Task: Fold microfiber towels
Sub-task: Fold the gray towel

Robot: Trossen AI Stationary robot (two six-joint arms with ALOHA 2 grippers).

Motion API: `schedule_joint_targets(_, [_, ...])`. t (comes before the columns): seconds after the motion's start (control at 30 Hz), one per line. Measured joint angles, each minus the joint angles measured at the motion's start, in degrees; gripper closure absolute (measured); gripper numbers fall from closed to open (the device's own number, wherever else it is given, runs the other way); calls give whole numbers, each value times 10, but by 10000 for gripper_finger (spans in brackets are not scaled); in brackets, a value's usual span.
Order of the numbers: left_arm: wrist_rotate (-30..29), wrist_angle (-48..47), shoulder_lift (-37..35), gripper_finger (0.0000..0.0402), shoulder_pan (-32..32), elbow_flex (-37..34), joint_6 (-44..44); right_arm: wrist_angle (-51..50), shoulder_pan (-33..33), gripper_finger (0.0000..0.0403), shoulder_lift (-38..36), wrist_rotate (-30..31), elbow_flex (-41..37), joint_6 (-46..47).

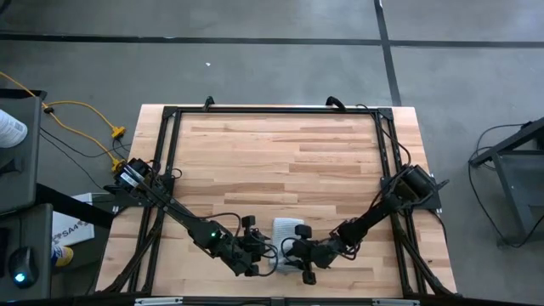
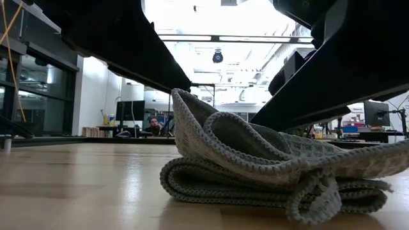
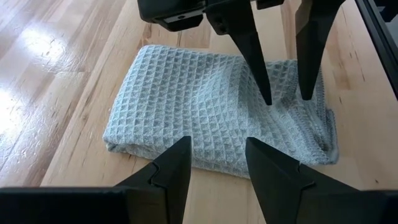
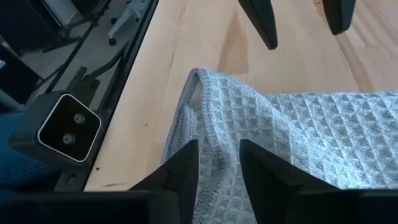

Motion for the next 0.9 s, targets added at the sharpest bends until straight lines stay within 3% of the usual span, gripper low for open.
schedule_joint_targets(0.73, [0,0,0,249,0,0,-5,-3,4,306,25,9,-1,-7])
schedule_joint_targets(0.9, [0,-1,0,249,0,0,-6,1,4,332,24,10,0,-11])
